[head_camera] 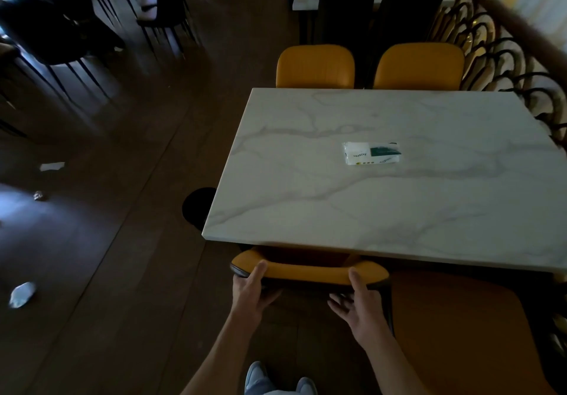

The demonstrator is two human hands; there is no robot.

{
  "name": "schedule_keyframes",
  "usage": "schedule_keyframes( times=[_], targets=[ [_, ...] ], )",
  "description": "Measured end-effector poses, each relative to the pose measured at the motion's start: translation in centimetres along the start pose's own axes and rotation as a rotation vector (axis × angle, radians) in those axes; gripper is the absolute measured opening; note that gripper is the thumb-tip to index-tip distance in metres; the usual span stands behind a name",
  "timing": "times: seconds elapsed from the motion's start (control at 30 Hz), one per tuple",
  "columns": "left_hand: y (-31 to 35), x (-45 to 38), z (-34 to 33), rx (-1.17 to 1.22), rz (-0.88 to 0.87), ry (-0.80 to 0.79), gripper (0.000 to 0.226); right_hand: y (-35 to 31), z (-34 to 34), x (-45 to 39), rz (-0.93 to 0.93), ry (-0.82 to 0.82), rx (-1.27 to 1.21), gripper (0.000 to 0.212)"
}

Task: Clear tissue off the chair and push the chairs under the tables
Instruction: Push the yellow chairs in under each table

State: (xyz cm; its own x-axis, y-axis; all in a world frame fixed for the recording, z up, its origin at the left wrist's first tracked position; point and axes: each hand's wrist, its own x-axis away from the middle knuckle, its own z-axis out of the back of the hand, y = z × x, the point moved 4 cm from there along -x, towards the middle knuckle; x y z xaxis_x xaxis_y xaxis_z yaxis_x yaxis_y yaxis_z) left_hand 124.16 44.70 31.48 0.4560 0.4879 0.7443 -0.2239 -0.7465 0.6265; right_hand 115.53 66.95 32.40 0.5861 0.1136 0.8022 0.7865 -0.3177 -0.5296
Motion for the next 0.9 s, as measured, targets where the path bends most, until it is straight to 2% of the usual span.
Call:
schedule_keyframes(
  times=[0.07,0.13,0.17,0.23,0.33,0.43,0.53,0.6,0.7,0.9],
  targets=[
    [0.3,0.3,0.0,-0.063,-0.022,0.026,0.061,-0.2,0.3,0.2,-0.006,0.007,0.057,0.048],
    [0.8,0.6,0.3,-0.255,-0.106,0.100,0.088,-0.1,0.5,0.4,-0.007,0.020,0.066,0.050],
    [1.1,1.0,0.4,-0.402,-0.186,0.122,0.100,-0.1,0.6,0.6,0.006,0.042,0.075,0.053],
    [1.8,2.0,0.2,-0.665,-0.381,0.115,0.108,-0.3,1.1,0.8,0.103,0.137,0.173,0.067],
    [2.3,3.8,0.1,-0.898,-0.565,0.091,0.101,-1.7,1.3,2.4,0.384,0.225,0.448,0.086],
    [3.4,5.9,-0.2,-1.046,-0.733,0.090,0.092,-4.0,-0.1,5.3,0.735,0.222,0.800,0.086],
    [5.3,8.9,-1.1,-1.101,-0.949,0.087,0.086,-5.9,-2.3,8.8,1.041,0.126,1.021,0.094],
    [7.0,11.3,-1.6,-1.169,-1.114,0.119,0.084,-6.7,-3.6,10.7,1.211,0.054,1.148,0.089],
    [9.2,14.4,-1.8,-1.231,-1.274,0.139,0.084,-7.1,-5.0,12.6,1.303,-0.007,1.253,0.085],
    [10.0,18.5,-0.3,-1.202,-1.325,0.127,0.084,-5.9,-5.1,15.5,1.312,-0.029,1.280,0.086]
  ],
)
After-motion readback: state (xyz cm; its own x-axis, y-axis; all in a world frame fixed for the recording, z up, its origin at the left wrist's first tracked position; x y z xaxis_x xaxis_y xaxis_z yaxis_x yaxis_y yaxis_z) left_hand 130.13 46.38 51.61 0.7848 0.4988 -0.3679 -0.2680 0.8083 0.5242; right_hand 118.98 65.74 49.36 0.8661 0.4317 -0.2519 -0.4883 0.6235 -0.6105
